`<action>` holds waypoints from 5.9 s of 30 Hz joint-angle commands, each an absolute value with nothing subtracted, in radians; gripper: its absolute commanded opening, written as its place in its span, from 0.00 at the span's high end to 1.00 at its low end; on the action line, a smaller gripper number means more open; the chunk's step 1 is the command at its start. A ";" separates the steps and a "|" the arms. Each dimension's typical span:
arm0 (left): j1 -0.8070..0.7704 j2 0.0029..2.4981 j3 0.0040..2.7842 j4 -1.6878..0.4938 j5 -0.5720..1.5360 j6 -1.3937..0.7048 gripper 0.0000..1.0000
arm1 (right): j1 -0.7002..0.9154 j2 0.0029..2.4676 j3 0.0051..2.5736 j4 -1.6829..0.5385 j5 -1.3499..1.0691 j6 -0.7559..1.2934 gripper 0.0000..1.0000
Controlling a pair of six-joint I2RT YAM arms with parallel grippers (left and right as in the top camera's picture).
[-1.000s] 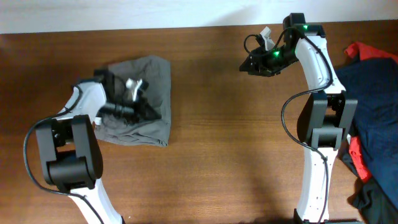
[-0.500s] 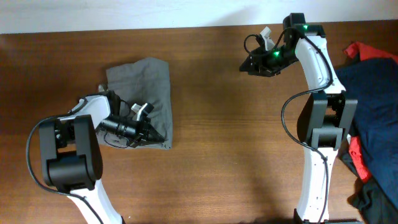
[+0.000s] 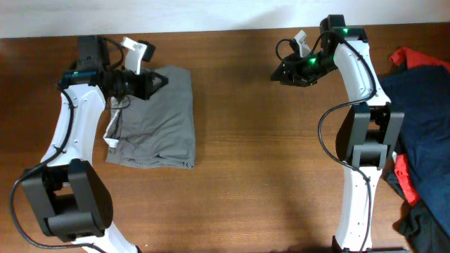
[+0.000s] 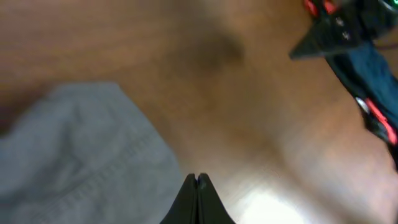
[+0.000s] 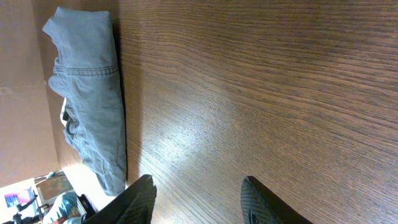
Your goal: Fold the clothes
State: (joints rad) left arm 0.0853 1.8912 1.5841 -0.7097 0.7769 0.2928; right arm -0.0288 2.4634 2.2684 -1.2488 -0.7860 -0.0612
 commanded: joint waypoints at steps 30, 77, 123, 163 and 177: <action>0.093 2.249 1.836 -0.395 0.809 -0.015 0.86 | -0.024 2.443 2.282 -1.257 -0.789 -0.075 0.51; 0.015 2.091 1.630 -0.812 1.026 0.107 0.99 | -0.024 2.443 2.282 -1.267 -0.789 -0.075 0.51; 0.023 1.941 1.579 -1.011 0.680 0.173 0.59 | -0.024 2.443 2.282 -1.254 -0.788 -0.075 0.50; 0.230 2.095 1.637 -0.966 0.241 0.186 0.01 | -0.024 2.443 2.282 -1.254 -0.773 -0.091 0.50; 0.274 2.198 1.637 -0.982 0.348 0.264 0.01 | -0.024 2.443 2.282 -1.253 -0.773 -0.098 0.50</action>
State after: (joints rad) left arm 0.2684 2.1517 1.6325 -0.9787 0.3119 0.2401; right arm -0.0288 2.4634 2.2684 -1.2526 -0.7822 -0.0830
